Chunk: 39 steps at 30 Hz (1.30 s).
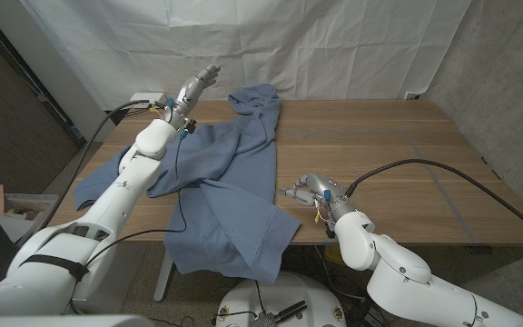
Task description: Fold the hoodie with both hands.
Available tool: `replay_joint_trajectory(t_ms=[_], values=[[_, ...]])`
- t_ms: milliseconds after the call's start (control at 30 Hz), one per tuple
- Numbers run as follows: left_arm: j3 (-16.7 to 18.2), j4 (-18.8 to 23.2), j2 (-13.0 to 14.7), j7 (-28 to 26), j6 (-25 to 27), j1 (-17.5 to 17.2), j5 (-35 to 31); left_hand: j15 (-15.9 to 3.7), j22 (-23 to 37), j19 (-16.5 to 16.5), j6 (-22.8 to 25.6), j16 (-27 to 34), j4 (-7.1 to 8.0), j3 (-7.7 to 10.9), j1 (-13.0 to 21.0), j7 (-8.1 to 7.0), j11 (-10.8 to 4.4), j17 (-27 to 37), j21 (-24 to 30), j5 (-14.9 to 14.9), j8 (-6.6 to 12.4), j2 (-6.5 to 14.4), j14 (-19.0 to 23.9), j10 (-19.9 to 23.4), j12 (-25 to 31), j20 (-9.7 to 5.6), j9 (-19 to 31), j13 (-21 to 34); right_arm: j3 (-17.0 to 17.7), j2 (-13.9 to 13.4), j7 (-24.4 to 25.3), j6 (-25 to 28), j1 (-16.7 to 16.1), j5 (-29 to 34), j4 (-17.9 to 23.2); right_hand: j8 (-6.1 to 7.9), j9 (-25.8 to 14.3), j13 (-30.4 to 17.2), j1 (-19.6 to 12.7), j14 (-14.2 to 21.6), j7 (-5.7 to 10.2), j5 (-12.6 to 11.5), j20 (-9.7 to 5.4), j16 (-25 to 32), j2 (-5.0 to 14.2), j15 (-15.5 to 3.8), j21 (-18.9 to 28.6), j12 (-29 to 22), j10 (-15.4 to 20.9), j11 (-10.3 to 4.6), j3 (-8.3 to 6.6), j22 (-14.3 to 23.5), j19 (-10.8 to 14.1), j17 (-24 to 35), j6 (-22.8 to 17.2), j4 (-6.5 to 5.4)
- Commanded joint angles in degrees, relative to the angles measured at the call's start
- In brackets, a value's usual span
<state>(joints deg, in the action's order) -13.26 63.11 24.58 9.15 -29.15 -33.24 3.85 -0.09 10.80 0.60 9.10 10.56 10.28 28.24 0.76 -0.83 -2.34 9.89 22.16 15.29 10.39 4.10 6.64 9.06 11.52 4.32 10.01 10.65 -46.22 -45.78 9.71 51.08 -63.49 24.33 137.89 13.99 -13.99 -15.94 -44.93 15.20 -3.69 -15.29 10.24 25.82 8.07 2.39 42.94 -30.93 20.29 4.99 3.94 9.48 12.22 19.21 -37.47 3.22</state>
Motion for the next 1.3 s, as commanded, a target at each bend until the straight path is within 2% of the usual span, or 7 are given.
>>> replay_joint_trajectory(t_ms=[33, 167, 433, 533, 700, 833, 1300], values=[[-0.9, 2.61, -1.35, -2.61, 3.99, 0.62, -2.24, -0.25, 0.25, -0.01, 0.11, -0.11, 0.08, 0.43, 0.12, -0.19, 0.0, 0.03, -0.04, 0.06, 0.21, 5.31, 0.17, -0.34, -0.07, 0.35, 0.18, 0.03, 3.61, -4.03, -4.55, -2.69, 0.58, -4.25, 1.03, 0.42, -0.19, 0.09, 0.86, 0.27, -0.14, -0.06, 0.02, -0.36, -0.09, 0.44, -0.4, 0.25, 0.3, 0.55, 0.39, 0.21, -0.29, 0.0, -0.52, -0.49], [-0.81, 0.67, -2.31, -3.58, 1.87, 1.35, -2.21, -0.23, 0.25, -0.01, 0.07, -0.12, 0.08, 0.45, 0.12, -0.22, -0.01, 0.03, -0.06, 0.06, 0.2, 5.31, 0.14, -0.42, -0.1, 0.37, 0.18, 0.03, 0.98, -3.32, -3.41, 0.11, 1.3, -0.81, 0.95, 0.39, -0.22, 0.19, 1.13, 0.11, -0.12, -0.02, 0.08, -0.58, -0.1, 0.56, -0.65, 0.41, 0.13, 0.59, 0.44, 0.21, -0.44, -0.11, -0.41, -0.62], [-1.56, -5.87, -2.5, -0.44, -1.6, 4.47, -1.43, -0.22, 0.25, 0.0, 0.15, -0.12, 0.09, 0.5, 0.11, -0.28, -0.04, 0.03, -0.12, 0.05, 0.23, 5.32, 0.13, -0.34, -0.06, 0.38, 0.19, 0.03, -6.1, 3.56, -1.44, 8.62, 2.98, 4.57, -0.16, 0.49, -0.28, 0.34, 1.39, 0.39, -0.12, 0.03, 0.23, -0.7, -0.04, 0.53, -0.93, 0.48, 0.34, 0.55, 0.43, 0.22, -0.4, -0.27, -0.59, -0.75], [-1.99, -7.91, -2.47, 0.85, -2.39, 5.76, -1.48, -0.26, 0.25, -0.01, 0.17, -0.12, 0.09, 0.52, 0.11, -0.21, -0.03, 0.03, -0.15, 0.05, 0.24, 5.33, 0.13, -0.36, -0.06, 0.38, 0.19, 0.03, -5.26, 6.1, 0.49, 8.53, 1.2, 3.21, -0.7, 0.66, -0.3, 0.43, 1.45, 0.66, -0.1, 0.04, 0.22, -0.73, -0.06, 0.42, -1.07, 0.44, 0.64, 0.52, 0.41, 0.22, -0.33, -0.38, -0.98, -0.75], [-2.62, -11.57, -3.1, 2.44, -4.3, 7.91, -1.44, -0.22, 0.26, -0.01, 0.11, -0.14, 0.1, 0.56, 0.11, -0.15, -0.01, 0.03, -0.18, 0.05, 0.21, 5.36, 0.05, -0.35, -0.06, 0.43, 0.19, 0.03, -6.56, 7.32, 0.57, 9.25, 1.54, 3.28, -0.62, 0.84, -0.35, 0.53, 1.5, 0.84, -0.19, 0.05, 0.22, -0.82, -0.05, 0.45, -1.23, 0.48, 0.8, 0.58, 0.38, 0.22, -0.2, -0.5, -1.38, -0.75], [-2.93, -14.13, -3.87, 2.75, -5.5, 9.21, -1.56, -0.18, 0.26, -0.02, 0.1, -0.14, 0.12, 0.59, 0.1, -0.15, 0.09, 0.04, -0.21, 0.05, 0.21, 5.39, 0.02, -0.38, -0.07, 0.44, 0.19, 0.03, -3.99, 8.12, 0.32, 8.86, 0.02, 0.49, 0.22, 1.19, -0.4, 0.65, 1.62, 0.85, -0.38, 0.07, 0.26, -1.01, -0.04, 0.45, -1.45, 0.58, 0.83, 0.53, 0.36, 0.23, -0.16, -0.64, -2.17, -0.79], [-3.84, -22.58, -6.03, 4.45, -10.65, 13.92, -2.05, -0.24, 0.28, 0.05, 0.07, -0.12, 0.2, 0.75, 0.1, -0.11, 0.17, 0.04, -0.27, 0.08, 0.21, 5.6, 0.03, -0.38, -0.05, 0.35, 0.2, 0.03, -8.66, 8.64, -2.06, 14.74, 3.28, 1.97, 1.53, 1.65, -0.63, 1.0, 2.74, 0.36, -0.65, 0.29, 0.51, -1.77, -0.41, 0.87, -2.44, 1.0, 0.69, 0.68, 0.71, 0.25, -0.64, -1.0, -3.07, -1.24]])
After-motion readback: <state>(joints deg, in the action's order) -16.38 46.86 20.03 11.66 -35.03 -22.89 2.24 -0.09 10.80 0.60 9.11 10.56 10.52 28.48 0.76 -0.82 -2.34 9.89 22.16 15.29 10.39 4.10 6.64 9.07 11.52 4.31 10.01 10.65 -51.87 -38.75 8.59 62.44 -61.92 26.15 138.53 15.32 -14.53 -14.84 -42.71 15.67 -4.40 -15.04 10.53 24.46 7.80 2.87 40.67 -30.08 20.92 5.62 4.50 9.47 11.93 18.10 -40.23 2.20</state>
